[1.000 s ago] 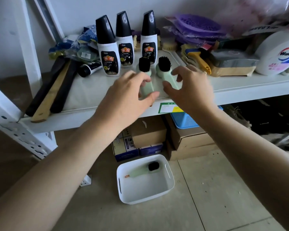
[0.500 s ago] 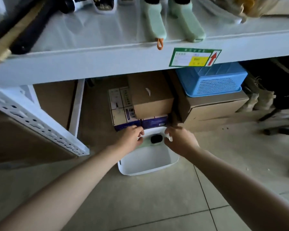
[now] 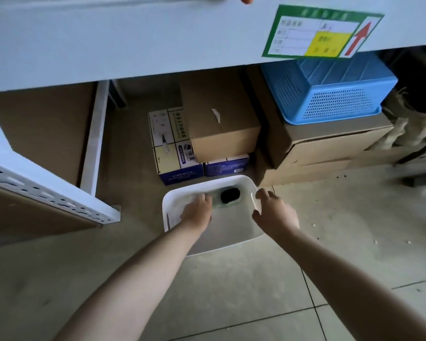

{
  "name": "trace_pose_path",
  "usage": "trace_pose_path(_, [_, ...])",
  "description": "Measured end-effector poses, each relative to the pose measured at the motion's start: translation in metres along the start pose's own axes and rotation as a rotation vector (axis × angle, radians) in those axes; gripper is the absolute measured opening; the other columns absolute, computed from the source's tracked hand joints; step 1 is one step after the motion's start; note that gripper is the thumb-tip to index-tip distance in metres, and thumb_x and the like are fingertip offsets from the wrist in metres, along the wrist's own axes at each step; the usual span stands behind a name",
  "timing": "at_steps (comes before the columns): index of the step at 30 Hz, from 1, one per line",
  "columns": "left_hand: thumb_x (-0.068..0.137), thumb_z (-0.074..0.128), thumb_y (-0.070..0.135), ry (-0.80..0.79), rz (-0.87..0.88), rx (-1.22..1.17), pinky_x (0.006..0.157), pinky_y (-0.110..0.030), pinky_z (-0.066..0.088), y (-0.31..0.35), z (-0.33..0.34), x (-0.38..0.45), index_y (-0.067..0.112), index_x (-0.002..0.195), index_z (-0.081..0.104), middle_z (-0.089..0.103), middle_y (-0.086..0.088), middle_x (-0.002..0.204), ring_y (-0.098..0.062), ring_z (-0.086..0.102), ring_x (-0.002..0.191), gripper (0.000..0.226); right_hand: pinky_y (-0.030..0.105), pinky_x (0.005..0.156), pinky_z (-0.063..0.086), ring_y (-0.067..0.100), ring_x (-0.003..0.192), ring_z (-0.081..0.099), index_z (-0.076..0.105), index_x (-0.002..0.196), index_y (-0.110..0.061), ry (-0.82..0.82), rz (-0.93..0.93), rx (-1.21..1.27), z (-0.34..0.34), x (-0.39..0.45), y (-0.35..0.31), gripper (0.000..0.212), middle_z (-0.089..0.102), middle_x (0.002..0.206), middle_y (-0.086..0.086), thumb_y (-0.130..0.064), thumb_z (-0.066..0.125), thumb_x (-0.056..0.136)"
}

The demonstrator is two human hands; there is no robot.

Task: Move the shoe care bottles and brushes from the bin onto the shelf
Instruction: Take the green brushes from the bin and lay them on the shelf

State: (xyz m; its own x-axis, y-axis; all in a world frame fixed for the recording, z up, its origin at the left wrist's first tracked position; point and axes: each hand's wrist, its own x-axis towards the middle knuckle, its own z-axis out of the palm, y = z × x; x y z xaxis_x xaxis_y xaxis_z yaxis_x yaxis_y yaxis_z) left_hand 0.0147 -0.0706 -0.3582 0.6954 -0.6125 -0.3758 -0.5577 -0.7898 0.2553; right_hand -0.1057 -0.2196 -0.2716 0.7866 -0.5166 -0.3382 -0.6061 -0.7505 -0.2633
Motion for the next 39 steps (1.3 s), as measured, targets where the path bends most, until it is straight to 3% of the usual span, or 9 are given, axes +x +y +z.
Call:
trace_pose_path(2, [0.098, 0.030, 0.024, -0.054, -0.017, -0.013, 0.078, -0.045, 0.054, 0.001, 0.001, 0.002, 0.009, 0.116, 0.047, 0.061, -0.018, 0.104, -0.033, 0.063, 0.085, 0.028, 0.031, 0.066, 0.039, 0.033, 0.105, 0.060, 0.042, 0.122, -0.012, 0.009, 0.065, -0.022, 0.004, 0.002, 0.004, 0.039, 0.058, 0.119, 0.010, -0.022, 0.054, 0.085])
trace_pose_path(8, [0.082, 0.061, 0.021, -0.252, -0.020, 0.104, 0.066, -0.034, 0.044, -0.001, -0.007, -0.005, 0.000, 0.118, 0.043, 0.060, -0.019, 0.109, -0.036, 0.061, 0.092, 0.045, 0.030, 0.065, 0.038, 0.035, 0.096, 0.064, 0.049, 0.109, -0.006, -0.075, 0.193, -0.077, 0.024, 0.006, 0.012, 0.022, 0.067, 0.106, 0.014, -0.012, 0.046, 0.089])
trace_pose_path(12, [0.083, 0.059, 0.029, -0.195, 0.013, 0.082, 0.056, -0.032, 0.040, -0.002, -0.031, -0.025, 0.005, 0.111, 0.042, 0.057, -0.011, 0.083, -0.028, 0.057, 0.073, 0.041, 0.029, 0.066, 0.038, 0.035, 0.097, 0.063, 0.054, 0.106, -0.004, -0.080, 0.198, -0.069, 0.030, 0.004, 0.010, 0.023, 0.067, 0.105, 0.015, -0.004, 0.044, 0.086])
trace_pose_path(16, [0.083, 0.058, 0.032, -0.076, 0.106, 0.086, 0.055, -0.034, 0.039, 0.008, -0.071, -0.049, 0.007, 0.109, 0.042, 0.061, -0.011, 0.086, -0.029, 0.058, 0.070, 0.040, 0.030, 0.065, 0.040, 0.035, 0.094, 0.063, 0.051, 0.110, -0.008, -0.033, 0.179, -0.012, 0.016, -0.001, 0.008, 0.023, 0.066, 0.105, 0.014, -0.014, 0.044, 0.088])
trace_pose_path(20, [0.082, 0.057, 0.038, 0.075, 0.216, 0.066, 0.056, -0.032, 0.045, 0.024, -0.114, -0.080, 0.011, 0.110, 0.044, 0.065, -0.009, 0.089, -0.025, 0.057, 0.069, 0.041, 0.029, 0.068, 0.046, 0.025, 0.084, 0.062, 0.056, 0.112, -0.016, 0.057, 0.012, 0.266, -0.027, -0.019, -0.009, 0.028, 0.068, 0.094, 0.001, -0.021, 0.050, 0.084])
trace_pose_path(24, [0.073, 0.062, 0.043, 0.257, 0.321, -0.168, 0.060, -0.040, 0.055, 0.041, -0.153, -0.114, 0.014, 0.107, 0.050, 0.069, -0.009, 0.088, -0.028, 0.067, 0.074, 0.047, 0.022, 0.066, 0.046, 0.010, 0.069, 0.059, 0.059, 0.088, -0.020, 0.141, -0.280, 0.540, -0.087, -0.062, -0.029, 0.012, 0.063, 0.074, -0.011, -0.011, 0.057, 0.081])
trace_pose_path(30, [0.073, 0.052, 0.056, 0.485, 0.479, -0.263, 0.054, -0.035, 0.055, 0.071, -0.228, -0.172, 0.024, 0.107, 0.051, 0.070, 0.004, 0.085, -0.015, 0.066, 0.067, 0.047, 0.036, 0.074, 0.056, 0.020, 0.079, 0.070, 0.066, 0.095, -0.010, 0.154, -0.497, 0.921, -0.170, -0.113, -0.056, 0.022, 0.073, 0.089, 0.008, -0.023, 0.063, 0.079])
trace_pose_path(35, [0.073, 0.055, 0.055, 0.570, 0.567, -0.325, 0.050, -0.013, 0.043, 0.087, -0.286, -0.201, 0.031, 0.098, 0.049, 0.057, 0.021, 0.068, -0.004, 0.060, 0.066, 0.035, 0.018, 0.059, 0.050, 0.002, 0.061, 0.064, 0.064, 0.078, -0.013, 0.177, -0.630, 1.070, -0.228, -0.132, -0.084, 0.005, 0.071, 0.068, -0.002, -0.017, 0.062, 0.080])
trace_pose_path(39, [0.080, 0.061, 0.050, 0.559, 0.514, -0.474, 0.058, -0.024, 0.051, 0.087, -0.339, -0.204, 0.034, 0.096, 0.051, 0.071, 0.010, 0.073, -0.003, 0.064, 0.061, 0.025, 0.018, 0.056, 0.049, 0.002, 0.058, 0.061, 0.065, 0.079, -0.009, 0.195, -0.673, 1.046, -0.278, -0.128, -0.118, 0.011, 0.068, 0.064, -0.004, -0.018, 0.062, 0.085])
